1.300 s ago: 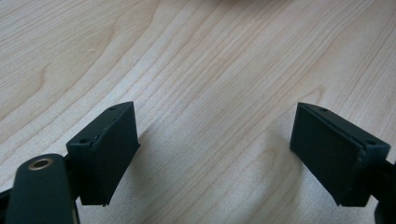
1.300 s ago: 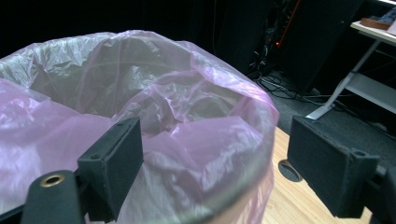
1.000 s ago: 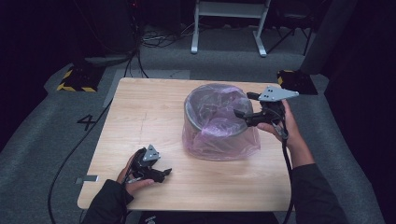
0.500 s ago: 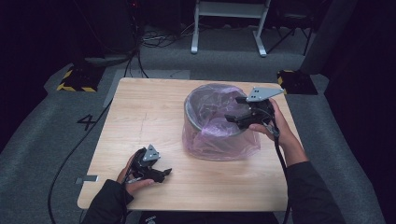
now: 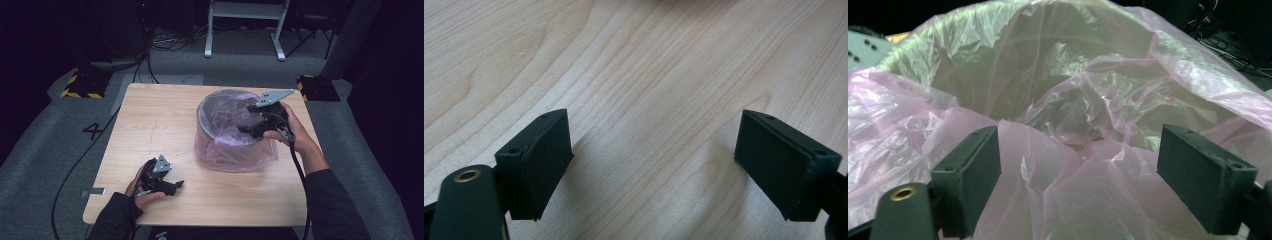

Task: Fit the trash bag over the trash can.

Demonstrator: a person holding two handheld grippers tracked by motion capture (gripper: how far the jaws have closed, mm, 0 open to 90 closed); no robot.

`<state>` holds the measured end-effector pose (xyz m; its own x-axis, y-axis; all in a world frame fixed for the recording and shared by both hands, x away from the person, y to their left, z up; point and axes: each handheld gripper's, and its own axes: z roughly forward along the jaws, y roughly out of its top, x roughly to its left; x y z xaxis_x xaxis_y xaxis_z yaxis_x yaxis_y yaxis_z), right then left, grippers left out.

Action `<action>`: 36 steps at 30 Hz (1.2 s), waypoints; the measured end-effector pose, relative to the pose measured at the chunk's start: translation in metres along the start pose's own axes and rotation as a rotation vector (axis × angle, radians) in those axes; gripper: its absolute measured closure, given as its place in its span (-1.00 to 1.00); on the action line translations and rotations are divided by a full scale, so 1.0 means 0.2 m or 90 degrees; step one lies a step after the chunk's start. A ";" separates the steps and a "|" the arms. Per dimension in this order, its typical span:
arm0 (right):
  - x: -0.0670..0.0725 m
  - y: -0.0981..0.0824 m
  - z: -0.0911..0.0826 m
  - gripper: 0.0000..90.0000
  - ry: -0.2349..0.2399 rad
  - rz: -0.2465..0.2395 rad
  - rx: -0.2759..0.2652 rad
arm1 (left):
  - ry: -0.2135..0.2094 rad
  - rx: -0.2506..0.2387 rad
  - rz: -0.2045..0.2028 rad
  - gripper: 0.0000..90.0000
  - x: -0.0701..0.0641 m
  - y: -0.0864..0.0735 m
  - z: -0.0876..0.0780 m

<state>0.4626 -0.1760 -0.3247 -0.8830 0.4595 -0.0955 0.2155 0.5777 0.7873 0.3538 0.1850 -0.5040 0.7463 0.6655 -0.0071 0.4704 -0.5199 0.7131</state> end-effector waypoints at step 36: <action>-0.04 0.08 0.21 -0.48 0.044 0.001 0.252 | 0.000 0.000 0.000 -0.67 0.00 0.00 0.00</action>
<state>0.4909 -0.1418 -0.3363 -0.9057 0.4218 -0.0423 0.3488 0.7983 0.4910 0.3538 0.1850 -0.5040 0.7462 0.6657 -0.0068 0.4706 -0.5202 0.7127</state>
